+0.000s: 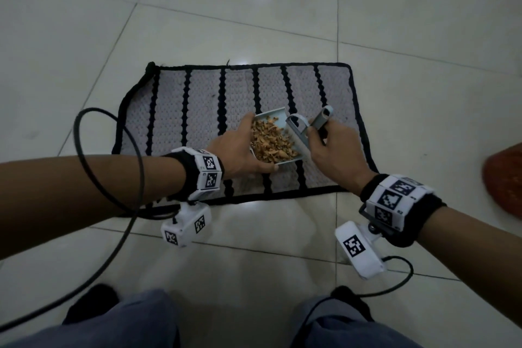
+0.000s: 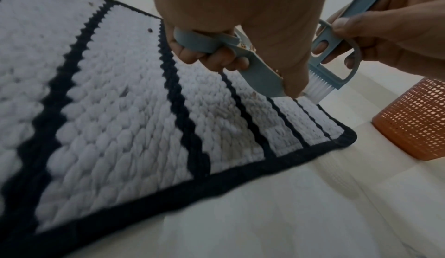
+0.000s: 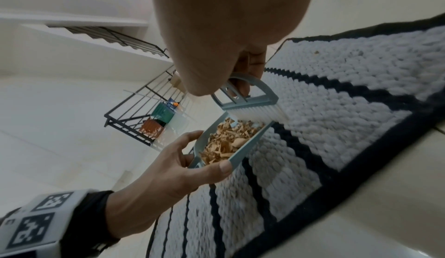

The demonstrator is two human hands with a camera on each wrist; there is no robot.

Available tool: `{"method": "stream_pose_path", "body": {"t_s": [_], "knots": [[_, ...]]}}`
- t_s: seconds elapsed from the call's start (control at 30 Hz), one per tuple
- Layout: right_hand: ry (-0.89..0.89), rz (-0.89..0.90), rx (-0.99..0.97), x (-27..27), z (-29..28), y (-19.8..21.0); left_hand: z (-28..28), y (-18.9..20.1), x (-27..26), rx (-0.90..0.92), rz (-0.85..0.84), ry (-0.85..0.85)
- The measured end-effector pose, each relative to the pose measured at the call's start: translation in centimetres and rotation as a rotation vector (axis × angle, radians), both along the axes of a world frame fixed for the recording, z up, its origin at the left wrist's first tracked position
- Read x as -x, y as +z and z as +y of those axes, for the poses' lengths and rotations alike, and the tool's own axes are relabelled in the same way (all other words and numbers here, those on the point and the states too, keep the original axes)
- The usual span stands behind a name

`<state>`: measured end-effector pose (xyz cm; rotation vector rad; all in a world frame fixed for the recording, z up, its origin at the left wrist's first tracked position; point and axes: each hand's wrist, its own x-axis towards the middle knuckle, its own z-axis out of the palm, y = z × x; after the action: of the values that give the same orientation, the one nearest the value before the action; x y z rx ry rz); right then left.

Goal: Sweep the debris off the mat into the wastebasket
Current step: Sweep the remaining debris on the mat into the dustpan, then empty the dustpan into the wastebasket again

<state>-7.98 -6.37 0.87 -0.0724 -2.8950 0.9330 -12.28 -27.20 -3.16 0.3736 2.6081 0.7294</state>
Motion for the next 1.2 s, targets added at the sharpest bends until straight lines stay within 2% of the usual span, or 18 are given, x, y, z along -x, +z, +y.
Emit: {"method": "stream_pose_path", "body": {"t_s": [0.27, 0.5, 0.7, 0.9, 1.07, 1.2], "knots": [[-0.072, 0.091, 0.016, 1.7, 3.7, 5.2, 2.8, 6.5, 4.7, 0.023, 0.069, -0.192], [-0.214, 0.182, 0.104, 1.9, 10.0, 9.8, 9.3, 13.2, 7.5, 0.045, 0.140, -0.297], [-0.398, 0.266, 0.143, 1.4, 18.0, 14.3, 19.0, 18.4, 9.2, 0.006, 0.217, -0.430], [-0.577, 0.359, 0.091, -2.3, 28.3, 18.4, 32.4, 22.6, 9.2, -0.081, 0.270, -0.622], [-0.774, 0.473, 0.131, -7.4, 35.4, 19.6, 43.1, 24.2, 7.0, -0.155, 0.294, -0.730], [-0.907, 0.506, 0.143, -11.5, 38.9, 19.4, 48.9, 24.2, 4.4, -0.178, 0.301, -0.804]]}}
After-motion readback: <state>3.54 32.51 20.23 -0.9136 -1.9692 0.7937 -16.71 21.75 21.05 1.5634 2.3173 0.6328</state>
